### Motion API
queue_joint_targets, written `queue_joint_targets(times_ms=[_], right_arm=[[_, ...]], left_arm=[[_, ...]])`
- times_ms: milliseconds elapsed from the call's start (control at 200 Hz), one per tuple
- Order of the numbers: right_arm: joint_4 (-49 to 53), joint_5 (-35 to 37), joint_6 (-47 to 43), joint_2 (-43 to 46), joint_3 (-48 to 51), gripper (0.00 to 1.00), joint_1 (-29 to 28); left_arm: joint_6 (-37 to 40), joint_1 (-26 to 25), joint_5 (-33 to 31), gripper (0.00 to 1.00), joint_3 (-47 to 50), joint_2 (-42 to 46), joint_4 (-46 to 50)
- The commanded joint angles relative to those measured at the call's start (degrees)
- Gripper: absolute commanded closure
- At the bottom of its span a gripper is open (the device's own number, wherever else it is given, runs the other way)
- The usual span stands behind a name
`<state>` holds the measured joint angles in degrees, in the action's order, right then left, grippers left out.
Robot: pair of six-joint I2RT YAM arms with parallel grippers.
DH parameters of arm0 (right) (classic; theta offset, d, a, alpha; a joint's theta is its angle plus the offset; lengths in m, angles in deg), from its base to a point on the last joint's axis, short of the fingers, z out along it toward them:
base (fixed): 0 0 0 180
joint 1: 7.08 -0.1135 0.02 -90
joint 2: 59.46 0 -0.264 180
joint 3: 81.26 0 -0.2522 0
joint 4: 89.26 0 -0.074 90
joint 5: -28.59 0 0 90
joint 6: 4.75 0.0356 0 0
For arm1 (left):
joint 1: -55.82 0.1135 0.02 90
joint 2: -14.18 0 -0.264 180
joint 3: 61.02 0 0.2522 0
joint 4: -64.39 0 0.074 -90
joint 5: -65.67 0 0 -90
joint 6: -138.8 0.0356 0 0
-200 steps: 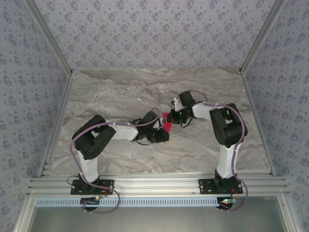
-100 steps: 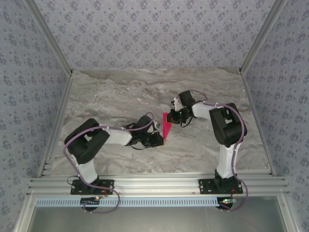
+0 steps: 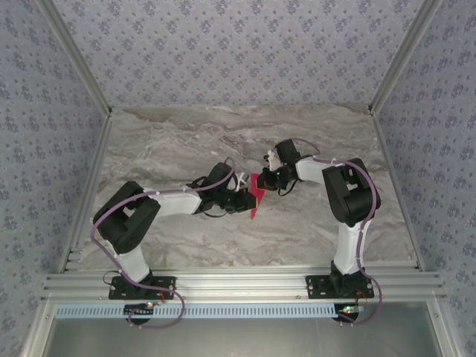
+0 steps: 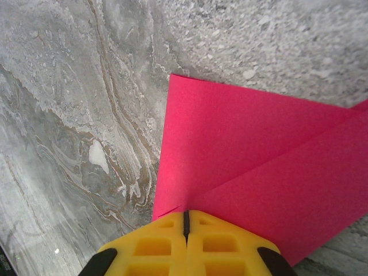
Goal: Fold a paper plane with a square sheet of paper (fold left side to right side)
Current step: Fold the wing for the fifth time at the center of the table.
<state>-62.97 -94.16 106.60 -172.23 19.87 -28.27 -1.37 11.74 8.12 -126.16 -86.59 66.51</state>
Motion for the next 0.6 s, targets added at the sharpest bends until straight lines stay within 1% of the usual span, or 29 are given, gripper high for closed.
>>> queue_joint_targets(times_ms=[0, 85, 300, 490, 600], right_arm=[[5.2, 6.3, -1.0, -3.0, 0.6, 0.93, 0.3], [5.2, 6.1, -1.1, -3.0, 0.7, 0.93, 0.2], [3.3, 4.6, 0.0, -2.4, 0.7, 0.94, 0.3], [-1.3, 1.8, 1.8, 1.2, 1.9, 0.92, 0.7], [-4.6, 0.9, 3.0, 5.0, 4.0, 0.92, 1.5]], left_arm=[[2.0, 0.4, 2.2, 0.90, -3.8, -3.8, 1.1], [2.7, 0.5, 2.4, 0.89, -5.4, -5.8, 1.8], [5.4, 0.5, -1.3, 0.89, -5.8, -8.2, 6.7], [5.5, 0.5, -3.7, 0.90, -3.9, -9.9, 7.8], [5.2, 0.5, -4.4, 0.91, -2.6, -10.5, 7.5]])
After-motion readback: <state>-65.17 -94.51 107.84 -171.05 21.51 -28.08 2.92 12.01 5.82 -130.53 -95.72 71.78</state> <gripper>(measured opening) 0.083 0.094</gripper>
